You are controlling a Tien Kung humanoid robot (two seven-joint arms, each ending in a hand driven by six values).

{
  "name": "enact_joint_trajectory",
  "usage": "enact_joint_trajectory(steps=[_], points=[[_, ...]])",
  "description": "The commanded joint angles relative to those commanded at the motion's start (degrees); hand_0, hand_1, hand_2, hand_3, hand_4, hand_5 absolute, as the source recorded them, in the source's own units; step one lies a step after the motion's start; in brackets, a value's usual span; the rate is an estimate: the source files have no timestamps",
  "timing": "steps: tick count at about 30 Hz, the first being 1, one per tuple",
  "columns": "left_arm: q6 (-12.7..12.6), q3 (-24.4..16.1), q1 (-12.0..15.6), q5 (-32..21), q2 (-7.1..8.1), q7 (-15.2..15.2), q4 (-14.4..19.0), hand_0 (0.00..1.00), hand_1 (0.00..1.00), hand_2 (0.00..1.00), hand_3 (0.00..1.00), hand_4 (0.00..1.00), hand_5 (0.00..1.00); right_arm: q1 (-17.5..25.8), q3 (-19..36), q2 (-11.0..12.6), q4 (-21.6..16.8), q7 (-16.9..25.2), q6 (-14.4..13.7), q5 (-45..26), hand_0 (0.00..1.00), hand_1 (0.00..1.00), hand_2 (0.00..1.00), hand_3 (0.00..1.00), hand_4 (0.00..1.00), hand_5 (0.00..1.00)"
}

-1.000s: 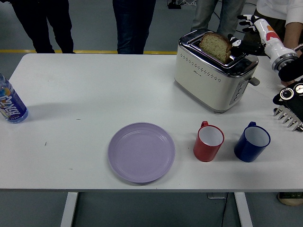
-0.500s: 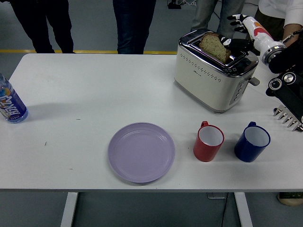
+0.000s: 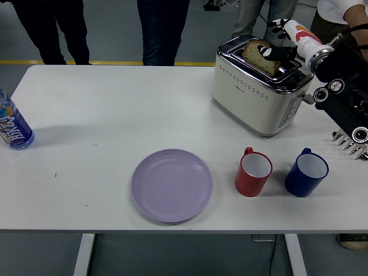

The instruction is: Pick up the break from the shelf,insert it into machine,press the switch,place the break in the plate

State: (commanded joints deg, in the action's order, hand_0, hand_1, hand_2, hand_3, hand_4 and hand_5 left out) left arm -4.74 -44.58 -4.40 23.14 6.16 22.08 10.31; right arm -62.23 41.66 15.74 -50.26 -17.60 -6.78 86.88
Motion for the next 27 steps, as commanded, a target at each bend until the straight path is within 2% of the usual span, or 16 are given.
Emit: enact_joint_trajectory(steps=[27], points=[[-0.08,0.29,-0.52,0.26,0.21,-0.05,0.00,0.387,0.506,0.660,0.782,0.656,0.998,-6.91,-5.83,-6.35,12.22,-2.31,4.43,0.76,0.830,0.754,0.774,0.852,0.701,0.385]])
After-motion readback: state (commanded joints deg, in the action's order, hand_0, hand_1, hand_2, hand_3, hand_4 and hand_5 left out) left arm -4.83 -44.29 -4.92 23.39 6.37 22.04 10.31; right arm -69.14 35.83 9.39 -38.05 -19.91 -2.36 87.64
